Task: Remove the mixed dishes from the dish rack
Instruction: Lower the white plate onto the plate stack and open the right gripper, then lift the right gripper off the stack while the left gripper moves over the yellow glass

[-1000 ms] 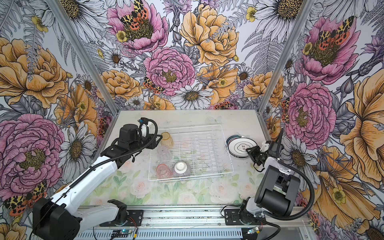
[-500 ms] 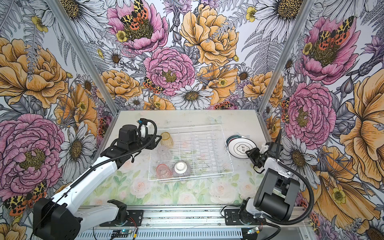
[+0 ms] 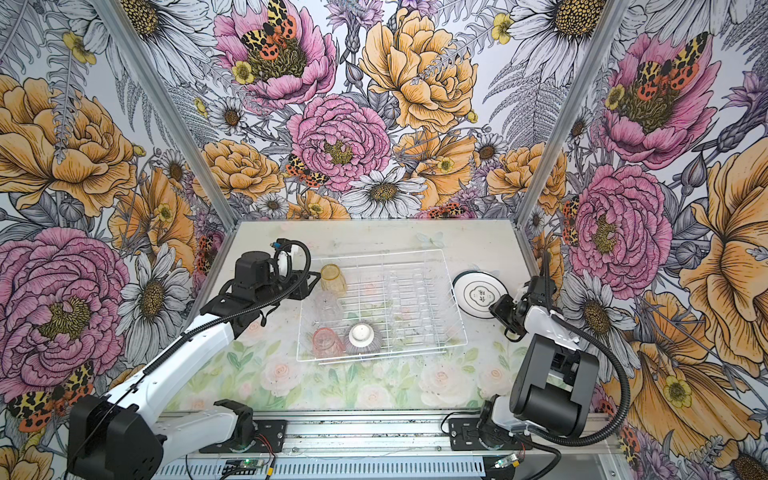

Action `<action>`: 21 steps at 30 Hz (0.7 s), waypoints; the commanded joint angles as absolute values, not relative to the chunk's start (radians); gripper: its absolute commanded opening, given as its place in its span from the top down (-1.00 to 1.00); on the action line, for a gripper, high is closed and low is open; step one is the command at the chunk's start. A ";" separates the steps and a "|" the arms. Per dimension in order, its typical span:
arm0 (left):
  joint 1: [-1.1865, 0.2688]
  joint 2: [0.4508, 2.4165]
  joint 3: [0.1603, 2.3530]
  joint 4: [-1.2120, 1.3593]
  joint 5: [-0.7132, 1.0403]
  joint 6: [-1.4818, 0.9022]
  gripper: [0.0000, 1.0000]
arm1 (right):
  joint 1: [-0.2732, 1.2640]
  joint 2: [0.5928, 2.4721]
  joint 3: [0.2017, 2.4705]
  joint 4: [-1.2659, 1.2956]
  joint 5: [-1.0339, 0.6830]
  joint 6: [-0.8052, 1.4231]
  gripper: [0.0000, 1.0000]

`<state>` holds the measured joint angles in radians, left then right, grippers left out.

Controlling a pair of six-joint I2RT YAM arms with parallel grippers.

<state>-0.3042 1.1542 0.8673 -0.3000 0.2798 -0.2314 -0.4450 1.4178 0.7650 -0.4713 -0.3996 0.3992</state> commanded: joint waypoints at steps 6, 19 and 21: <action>-0.281 1.165 0.849 -0.262 0.320 -0.220 0.16 | -0.400 1.444 0.832 -0.489 -0.307 0.379 -0.29; -0.272 1.156 0.871 -0.402 0.185 -0.202 0.18 | -0.359 1.209 0.926 -0.591 -0.250 0.344 -0.16; -0.273 1.148 0.871 -0.444 0.134 -0.203 0.19 | -0.321 1.193 0.960 -0.627 -0.266 0.326 -0.14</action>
<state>-0.2829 1.1683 0.8581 -0.3676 0.2268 -0.2241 -0.3637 1.2297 0.9024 -0.5762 -0.2653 0.3637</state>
